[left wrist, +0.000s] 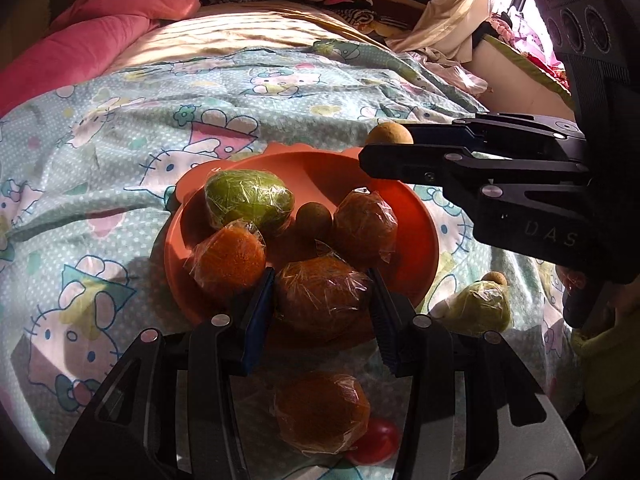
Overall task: Organize fruits
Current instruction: 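Carry the mandarin in the left gripper to the plate while the right carries the brown fruit there, then lower the mandarin into the plate with the left gripper while the right releases the brown fruit there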
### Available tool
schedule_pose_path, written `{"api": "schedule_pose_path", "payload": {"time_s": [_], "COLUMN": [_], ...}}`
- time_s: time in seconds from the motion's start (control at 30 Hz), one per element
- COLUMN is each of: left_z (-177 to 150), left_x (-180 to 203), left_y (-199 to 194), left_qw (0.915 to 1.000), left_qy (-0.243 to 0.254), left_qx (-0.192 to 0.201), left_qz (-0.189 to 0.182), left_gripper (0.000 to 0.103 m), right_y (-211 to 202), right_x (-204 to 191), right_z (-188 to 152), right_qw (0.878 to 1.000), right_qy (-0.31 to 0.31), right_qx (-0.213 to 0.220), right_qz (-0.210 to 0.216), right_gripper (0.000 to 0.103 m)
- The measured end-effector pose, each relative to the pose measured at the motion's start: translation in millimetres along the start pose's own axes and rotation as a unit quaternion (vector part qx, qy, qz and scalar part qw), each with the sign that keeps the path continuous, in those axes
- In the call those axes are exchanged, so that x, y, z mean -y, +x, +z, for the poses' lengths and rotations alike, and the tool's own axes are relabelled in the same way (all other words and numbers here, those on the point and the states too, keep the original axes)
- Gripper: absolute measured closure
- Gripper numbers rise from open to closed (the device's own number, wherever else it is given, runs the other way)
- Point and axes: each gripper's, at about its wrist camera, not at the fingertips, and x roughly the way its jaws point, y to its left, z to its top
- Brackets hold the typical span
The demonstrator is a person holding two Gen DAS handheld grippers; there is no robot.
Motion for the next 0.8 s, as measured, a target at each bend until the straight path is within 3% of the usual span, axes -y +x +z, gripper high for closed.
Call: {"api": "schedule_pose_path", "payload": {"time_s": [0.43,0.8], "left_z": [1.1,0.4], "left_x": [-2.5,-2.4], "left_y": [1.1,0.7], "left_qw": [1.0,1.0], "left_qy": [-0.003,-0.002], "left_qx": [0.003,0.002], "left_qz": [-0.002,-0.002], "left_gripper": [0.066,0.066], "right_y": [32.3,41.1], "right_x": [-2.1,-0.2], "right_z": [5.3,5.0], "right_qw": [0.999,0.998], "right_qy": [-0.005,0.003], "right_qx": [-0.043,-0.054], "right_qz": [0.01,0.011], "right_gripper": [0.077,0.077]}}
